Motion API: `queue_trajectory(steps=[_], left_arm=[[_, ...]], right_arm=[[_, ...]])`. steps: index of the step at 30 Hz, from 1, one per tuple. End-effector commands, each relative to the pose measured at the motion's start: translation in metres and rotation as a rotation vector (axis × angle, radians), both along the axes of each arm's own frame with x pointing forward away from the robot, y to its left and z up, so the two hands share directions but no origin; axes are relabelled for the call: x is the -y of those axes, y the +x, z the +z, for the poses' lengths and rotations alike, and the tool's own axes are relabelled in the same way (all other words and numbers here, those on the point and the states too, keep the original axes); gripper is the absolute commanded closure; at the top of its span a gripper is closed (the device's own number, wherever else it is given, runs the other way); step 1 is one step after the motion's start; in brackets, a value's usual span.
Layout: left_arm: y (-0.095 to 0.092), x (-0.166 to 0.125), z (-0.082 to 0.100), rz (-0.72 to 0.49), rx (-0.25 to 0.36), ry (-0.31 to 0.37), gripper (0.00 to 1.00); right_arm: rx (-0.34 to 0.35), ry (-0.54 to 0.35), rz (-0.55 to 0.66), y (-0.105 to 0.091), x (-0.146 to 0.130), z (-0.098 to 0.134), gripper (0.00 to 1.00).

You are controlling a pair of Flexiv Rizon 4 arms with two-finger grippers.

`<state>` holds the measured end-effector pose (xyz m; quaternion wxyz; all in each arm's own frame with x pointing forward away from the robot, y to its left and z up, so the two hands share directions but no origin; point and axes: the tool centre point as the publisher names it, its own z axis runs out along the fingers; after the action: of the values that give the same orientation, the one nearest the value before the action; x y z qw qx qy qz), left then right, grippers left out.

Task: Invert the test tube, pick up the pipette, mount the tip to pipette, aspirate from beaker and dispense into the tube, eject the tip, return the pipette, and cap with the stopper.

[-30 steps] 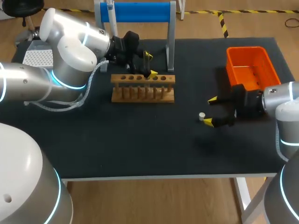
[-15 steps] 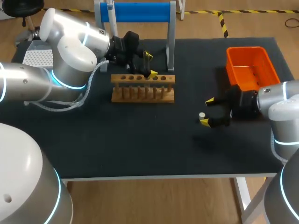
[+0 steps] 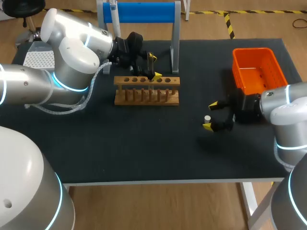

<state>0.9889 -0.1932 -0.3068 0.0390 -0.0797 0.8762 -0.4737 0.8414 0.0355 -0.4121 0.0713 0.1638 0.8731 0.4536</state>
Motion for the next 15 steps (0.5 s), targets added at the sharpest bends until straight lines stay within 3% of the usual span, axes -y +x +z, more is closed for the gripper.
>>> queue_trajectory(steps=[1, 8, 11, 13, 15], left_arm=[[0.0009, 0.0003, 0.0002, -0.001, -0.002, 0.002, 0.00], [0.0009, 0.0003, 0.0002, -0.001, -0.002, 0.002, 0.00], [0.0009, 0.0003, 0.0002, -0.001, -0.002, 0.002, 0.00], [0.0009, 0.0003, 0.0002, -0.001, -0.002, 0.002, 0.00], [0.0009, 0.0003, 0.0002, -0.001, -0.002, 0.002, 0.00]], right_arm=[[0.006, -0.002, -0.009, 0.0008, -0.0037, -0.0049, 0.00], [0.006, -0.010, -0.020, 0.0015, -0.0039, -0.0085, 0.03], [0.003, -0.014, -0.023, 0.0016, -0.0033, -0.0096, 0.15], [0.002, -0.016, -0.024, 0.0016, -0.0030, -0.0102, 0.15], [0.001, -0.018, -0.026, 0.0019, -0.0028, -0.0108, 0.22]])
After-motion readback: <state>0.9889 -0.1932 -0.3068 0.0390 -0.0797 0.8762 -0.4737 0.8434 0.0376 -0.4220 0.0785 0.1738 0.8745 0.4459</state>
